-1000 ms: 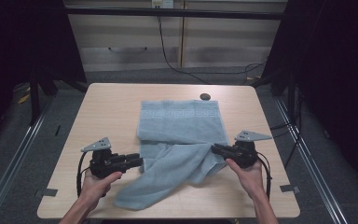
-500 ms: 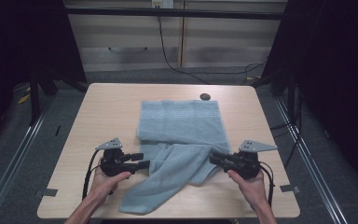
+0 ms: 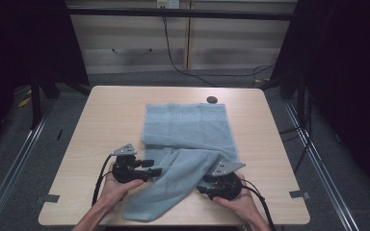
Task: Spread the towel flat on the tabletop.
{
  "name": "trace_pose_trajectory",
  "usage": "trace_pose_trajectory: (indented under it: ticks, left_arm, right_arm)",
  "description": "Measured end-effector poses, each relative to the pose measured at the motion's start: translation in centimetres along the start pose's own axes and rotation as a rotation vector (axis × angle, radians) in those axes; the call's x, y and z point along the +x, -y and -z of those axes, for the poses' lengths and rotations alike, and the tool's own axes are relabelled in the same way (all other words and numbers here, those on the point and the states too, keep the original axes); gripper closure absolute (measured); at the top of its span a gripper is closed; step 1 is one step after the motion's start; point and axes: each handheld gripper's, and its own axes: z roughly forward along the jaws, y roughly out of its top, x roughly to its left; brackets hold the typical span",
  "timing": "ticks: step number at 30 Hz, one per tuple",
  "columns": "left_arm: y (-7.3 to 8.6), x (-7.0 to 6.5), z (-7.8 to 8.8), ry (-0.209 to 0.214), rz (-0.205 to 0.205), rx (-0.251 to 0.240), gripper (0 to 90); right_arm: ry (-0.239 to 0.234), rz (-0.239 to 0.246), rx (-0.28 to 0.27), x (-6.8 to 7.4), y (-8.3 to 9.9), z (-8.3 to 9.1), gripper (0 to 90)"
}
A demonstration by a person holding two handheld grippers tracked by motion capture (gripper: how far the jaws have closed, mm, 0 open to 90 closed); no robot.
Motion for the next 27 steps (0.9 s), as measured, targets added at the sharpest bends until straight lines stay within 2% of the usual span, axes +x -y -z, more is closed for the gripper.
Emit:
trace_pose_trajectory:
  ticks: [1, 2, 3, 5, 6, 7, 9, 11, 15, 16, 17, 21, 22, 24, 27]
  left_arm:
    - [0.1, 0.0, -0.2, -0.018, -0.014, 0.011, 60.5]
    - [0.3, 0.1, -0.3, -0.026, -0.024, 0.03, 66.9]
    - [0.4, 0.2, -0.3, -0.027, -0.027, 0.029, 78.3]
    - [0.3, 0.3, 0.2, -0.026, -0.013, 0.017, 83.6]
    - [0.2, 0.5, 0.8, -0.027, -0.002, -0.003, 84.1]
    - [0.2, 0.5, 1.1, -0.022, 0.01, -0.012, 84.5]
    - [0.1, 0.6, 2.2, -0.025, 0.014, -0.036, 84.6]
    - [0.3, 0.6, 3.7, -0.026, 0.027, -0.065, 84.7]
    - [1.2, 0.5, 6.1, -0.032, 0.06, -0.112, 84.6]
    - [1.5, 0.5, 6.8, -0.048, 0.066, -0.117, 84.6]
    - [1.7, 0.5, 7.4, -0.06, 0.066, -0.117, 84.5]
    - [2.5, 0.9, 8.4, -0.085, 0.087, -0.115, 84.4]
    - [2.6, 1.2, 8.3, -0.083, 0.094, -0.099, 84.1]
    - [2.8, 1.5, 8.1, -0.091, 0.105, -0.078, 81.6]
    - [2.7, 1.4, 8.0, -0.072, 0.098, -0.09, 78.9]
  right_arm:
    - [0.014, 0.009, 0.003, 0.1, 0.0, 0.1, 61.6]
    - [0.025, 0.014, 0.003, 0.1, 0.1, 0.1, 67.6]
    - [0.022, -0.002, 0.003, -0.1, 0.2, 0.2, 78.1]
    - [-0.003, -0.035, 0.0, -0.4, 0.3, 0.4, 84.8]
    - [-0.016, -0.037, -0.001, -0.4, 0.3, 0.6, 86.2]
    - [-0.041, -0.06, -0.017, -0.3, 0.3, 1.1, 86.6]
    - [-0.097, -0.102, -0.08, -0.3, 0.2, 2.2, 86.8]
    - [-0.142, -0.111, -0.164, 0.1, -0.2, 4.5, 86.8]
    - [-0.19, -0.101, -0.245, 1.4, -0.2, 8.5, 86.8]
    - [-0.202, -0.1, -0.259, 1.7, -0.1, 9.2, 86.8]
    - [-0.234, -0.101, -0.284, 2.1, 0.2, 10.3, 86.8]
    - [-0.303, -0.096, -0.296, 3.4, 1.3, 12.4, 85.8]
    - [-0.302, -0.099, -0.281, 3.6, 1.4, 12.5, 83.6]
    - [-0.245, -0.096, -0.232, 3.4, 1.7, 12.1, 76.3]
    - [-0.216, -0.118, -0.242, 2.5, 1.8, 11.3, 71.3]
